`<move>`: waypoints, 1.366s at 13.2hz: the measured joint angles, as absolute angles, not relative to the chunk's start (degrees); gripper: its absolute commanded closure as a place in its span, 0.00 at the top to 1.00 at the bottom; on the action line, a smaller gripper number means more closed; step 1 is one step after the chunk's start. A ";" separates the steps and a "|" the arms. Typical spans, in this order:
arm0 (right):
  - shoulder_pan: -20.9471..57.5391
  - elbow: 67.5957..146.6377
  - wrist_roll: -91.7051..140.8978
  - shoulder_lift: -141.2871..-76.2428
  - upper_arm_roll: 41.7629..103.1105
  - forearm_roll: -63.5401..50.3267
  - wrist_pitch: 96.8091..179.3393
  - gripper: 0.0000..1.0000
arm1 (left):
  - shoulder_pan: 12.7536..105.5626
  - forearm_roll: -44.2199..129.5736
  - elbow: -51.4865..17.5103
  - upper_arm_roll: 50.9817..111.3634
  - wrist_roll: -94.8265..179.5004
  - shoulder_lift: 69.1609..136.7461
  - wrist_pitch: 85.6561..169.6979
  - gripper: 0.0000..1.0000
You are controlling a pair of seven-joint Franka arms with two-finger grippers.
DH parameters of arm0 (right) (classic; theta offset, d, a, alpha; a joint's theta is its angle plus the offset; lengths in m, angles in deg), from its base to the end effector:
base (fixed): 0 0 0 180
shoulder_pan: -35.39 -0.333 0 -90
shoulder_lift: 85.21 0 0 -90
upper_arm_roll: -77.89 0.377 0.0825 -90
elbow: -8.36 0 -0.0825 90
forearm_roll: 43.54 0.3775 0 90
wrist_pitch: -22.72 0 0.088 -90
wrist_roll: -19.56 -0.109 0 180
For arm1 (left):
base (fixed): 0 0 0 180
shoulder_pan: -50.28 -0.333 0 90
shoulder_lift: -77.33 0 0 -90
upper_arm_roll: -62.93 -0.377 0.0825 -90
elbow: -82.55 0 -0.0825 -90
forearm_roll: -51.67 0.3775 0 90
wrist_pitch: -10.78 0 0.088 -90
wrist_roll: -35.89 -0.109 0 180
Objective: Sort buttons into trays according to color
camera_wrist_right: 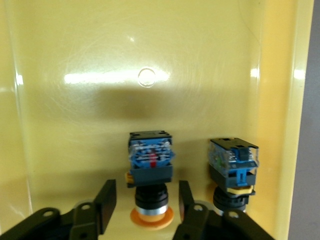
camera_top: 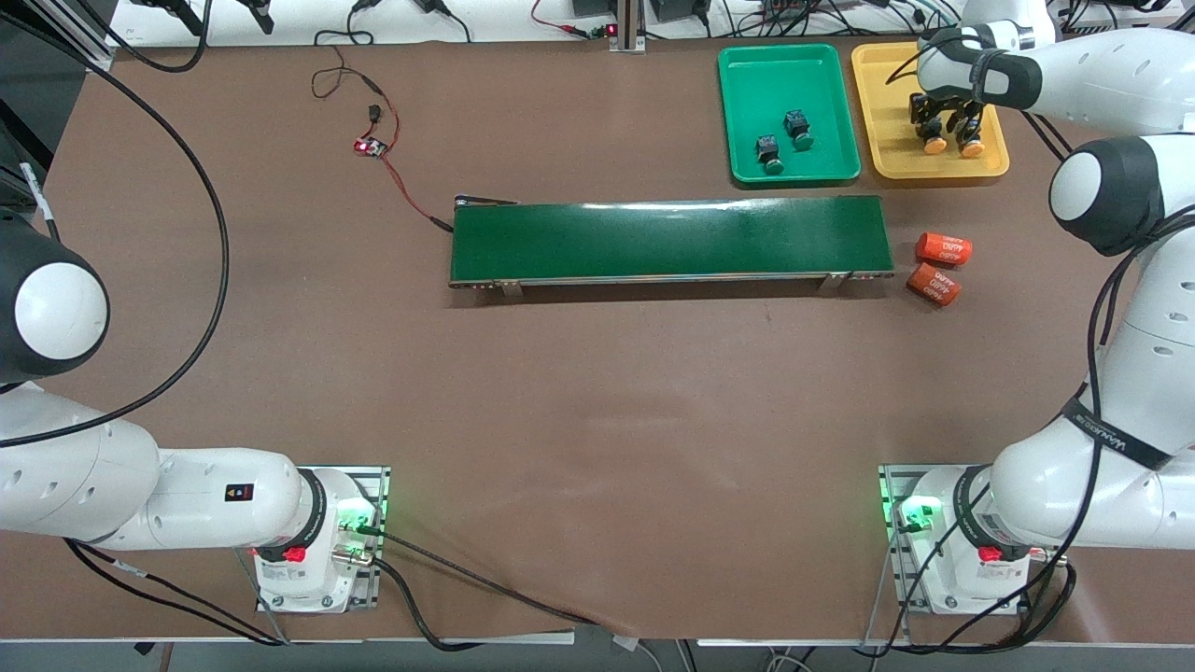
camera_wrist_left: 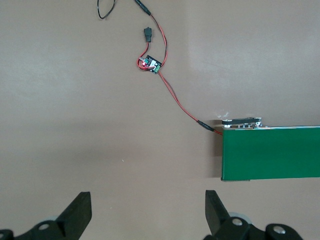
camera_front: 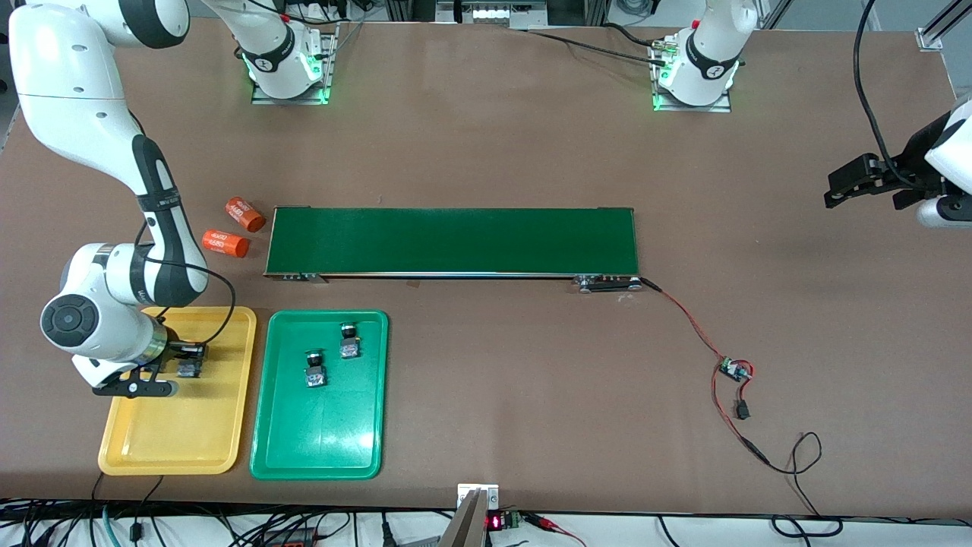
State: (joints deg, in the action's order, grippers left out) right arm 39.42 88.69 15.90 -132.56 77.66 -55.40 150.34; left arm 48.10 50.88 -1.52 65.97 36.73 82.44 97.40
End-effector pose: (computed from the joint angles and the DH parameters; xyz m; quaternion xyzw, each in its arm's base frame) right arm 0.7681 -0.0632 0.2538 0.9965 -0.0051 -0.0010 0.0833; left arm 0.5750 -0.0085 0.6763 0.9997 -0.0004 -0.0224 0.0089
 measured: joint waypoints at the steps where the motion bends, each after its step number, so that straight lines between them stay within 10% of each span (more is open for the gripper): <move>1: 39.41 88.69 15.90 -132.65 77.66 -55.40 150.36 1.00 | 48.10 50.88 -1.52 65.97 36.73 82.44 97.39 1.00; 6: 39.10 87.27 15.90 -131.80 77.91 -55.26 148.38 1.00 | 48.12 50.88 -1.56 66.11 36.73 82.44 97.32 1.00; 18: 33.72 80.83 15.91 -102.74 78.61 -48.59 102.15 1.00 | 48.22 50.88 -1.56 67.36 37.19 82.40 97.31 1.00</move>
